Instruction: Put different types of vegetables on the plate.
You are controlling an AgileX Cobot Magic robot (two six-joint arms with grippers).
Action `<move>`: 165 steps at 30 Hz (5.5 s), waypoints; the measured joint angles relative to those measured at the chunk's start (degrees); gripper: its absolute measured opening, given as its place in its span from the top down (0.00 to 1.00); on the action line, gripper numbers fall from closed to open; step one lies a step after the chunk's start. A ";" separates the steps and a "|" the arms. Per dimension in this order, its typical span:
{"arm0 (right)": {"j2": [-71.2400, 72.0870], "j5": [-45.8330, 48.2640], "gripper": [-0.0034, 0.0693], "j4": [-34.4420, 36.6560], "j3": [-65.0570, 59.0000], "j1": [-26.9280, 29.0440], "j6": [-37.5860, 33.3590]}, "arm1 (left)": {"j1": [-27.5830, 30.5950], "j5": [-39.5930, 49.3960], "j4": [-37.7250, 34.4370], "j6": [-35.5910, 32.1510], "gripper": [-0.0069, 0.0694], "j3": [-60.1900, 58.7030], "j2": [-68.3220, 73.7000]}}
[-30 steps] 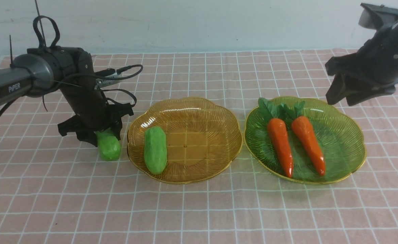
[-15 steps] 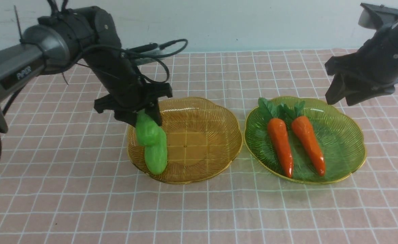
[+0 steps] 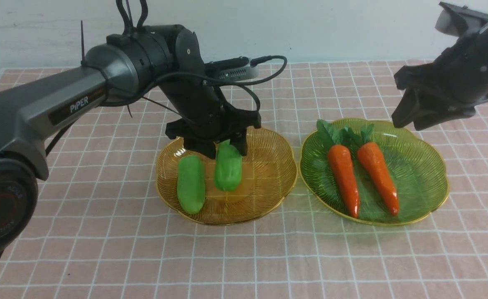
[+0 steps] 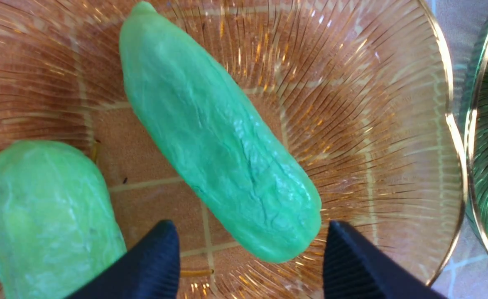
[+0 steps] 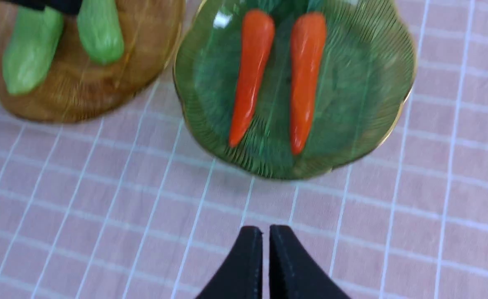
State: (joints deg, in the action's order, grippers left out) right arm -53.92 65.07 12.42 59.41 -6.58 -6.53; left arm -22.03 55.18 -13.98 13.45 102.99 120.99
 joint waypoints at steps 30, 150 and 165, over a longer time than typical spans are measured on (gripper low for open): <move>21.89 -58.55 0.93 6.57 -33.41 0.00 -3.18 | 0.00 -0.10 0.15 -8.64 0.91 0.00 0.30; 54.44 -42.98 0.94 -5.18 -60.97 9.02 -3.63 | 10.57 -29.75 13.98 -11.59 0.91 -95.96 -116.86; 54.44 -42.98 0.94 -5.18 -60.97 9.02 -3.63 | 21.44 -32.40 15.10 -12.13 0.91 -104.42 -121.70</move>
State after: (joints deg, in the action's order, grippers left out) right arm 0.52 22.09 7.23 -1.55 2.44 -10.16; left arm -0.59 22.79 1.12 1.33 -1.43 -0.71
